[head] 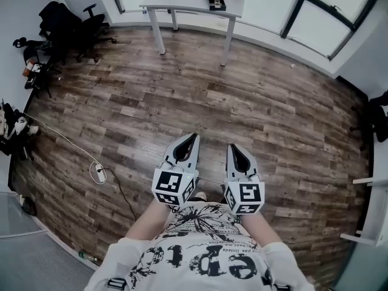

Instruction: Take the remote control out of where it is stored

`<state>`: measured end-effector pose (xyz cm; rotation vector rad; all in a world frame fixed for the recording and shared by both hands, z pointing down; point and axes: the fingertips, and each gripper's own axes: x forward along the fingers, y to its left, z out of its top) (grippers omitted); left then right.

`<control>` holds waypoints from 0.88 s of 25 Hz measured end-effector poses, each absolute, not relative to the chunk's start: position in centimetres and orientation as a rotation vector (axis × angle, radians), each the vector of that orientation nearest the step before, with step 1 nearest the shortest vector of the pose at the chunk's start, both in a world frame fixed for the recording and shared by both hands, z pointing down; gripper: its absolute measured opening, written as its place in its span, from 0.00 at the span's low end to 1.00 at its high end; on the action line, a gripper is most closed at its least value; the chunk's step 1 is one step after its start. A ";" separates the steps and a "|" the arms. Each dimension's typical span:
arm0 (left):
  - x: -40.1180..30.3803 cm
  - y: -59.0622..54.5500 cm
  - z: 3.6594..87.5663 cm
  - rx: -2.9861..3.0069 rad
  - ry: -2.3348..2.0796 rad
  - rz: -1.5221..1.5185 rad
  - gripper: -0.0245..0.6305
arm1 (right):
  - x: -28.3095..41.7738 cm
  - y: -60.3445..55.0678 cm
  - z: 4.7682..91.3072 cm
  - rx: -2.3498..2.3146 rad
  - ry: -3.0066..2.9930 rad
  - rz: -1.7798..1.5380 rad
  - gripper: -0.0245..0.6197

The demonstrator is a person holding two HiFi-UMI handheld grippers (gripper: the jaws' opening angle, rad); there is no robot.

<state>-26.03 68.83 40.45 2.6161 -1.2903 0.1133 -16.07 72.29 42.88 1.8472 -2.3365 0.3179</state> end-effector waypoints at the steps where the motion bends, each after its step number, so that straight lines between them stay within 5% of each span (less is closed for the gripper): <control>1: -26.3 68.3 40.6 2.603 -1.296 0.116 0.05 | -16.0 72.1 43.2 1.841 -2.330 0.328 0.04; 22: -17.6 52.9 41.6 2.410 -1.347 0.074 0.05 | -5.9 53.1 45.3 1.649 -2.443 0.473 0.04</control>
